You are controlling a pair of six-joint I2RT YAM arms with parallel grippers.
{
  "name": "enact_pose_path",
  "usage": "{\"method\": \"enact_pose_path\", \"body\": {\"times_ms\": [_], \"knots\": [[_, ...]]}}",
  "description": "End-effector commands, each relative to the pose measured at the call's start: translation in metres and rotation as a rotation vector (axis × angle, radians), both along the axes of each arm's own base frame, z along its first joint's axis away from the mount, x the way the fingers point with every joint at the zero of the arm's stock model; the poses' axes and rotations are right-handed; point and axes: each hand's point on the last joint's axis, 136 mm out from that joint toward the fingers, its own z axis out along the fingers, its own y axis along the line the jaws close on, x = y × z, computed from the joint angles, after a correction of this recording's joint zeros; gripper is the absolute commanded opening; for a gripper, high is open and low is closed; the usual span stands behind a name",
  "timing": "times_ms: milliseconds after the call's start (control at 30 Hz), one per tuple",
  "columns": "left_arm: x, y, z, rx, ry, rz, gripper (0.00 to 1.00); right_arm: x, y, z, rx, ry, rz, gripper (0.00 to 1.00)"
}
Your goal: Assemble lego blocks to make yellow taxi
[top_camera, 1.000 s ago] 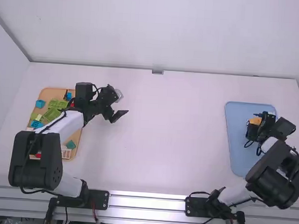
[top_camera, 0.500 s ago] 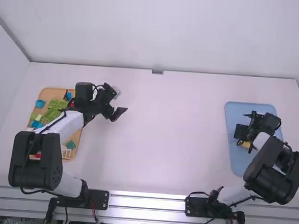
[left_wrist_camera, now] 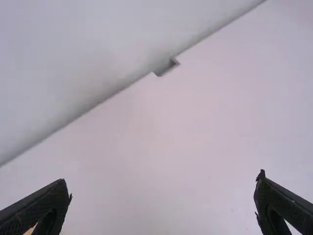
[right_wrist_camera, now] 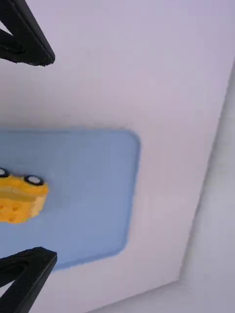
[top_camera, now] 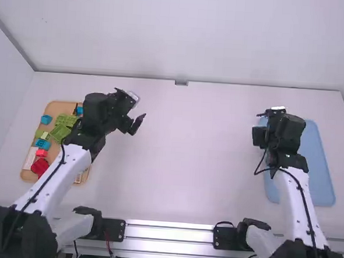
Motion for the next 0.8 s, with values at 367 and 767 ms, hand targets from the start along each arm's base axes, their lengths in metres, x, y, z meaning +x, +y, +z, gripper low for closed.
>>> {"method": "enact_pose_path", "body": {"times_ms": [367, 767], "knots": [[-0.036, 0.010, 0.025, 0.053, -0.116, 0.162, 0.99, -0.010, 0.102, 0.031, -0.002, -0.084, 0.290, 0.99], [-0.057, 0.051, 0.006, -0.103, -0.103, 0.302, 0.84, -0.021, 0.074, 0.040, 0.178, -0.243, 0.182, 0.84]]}}
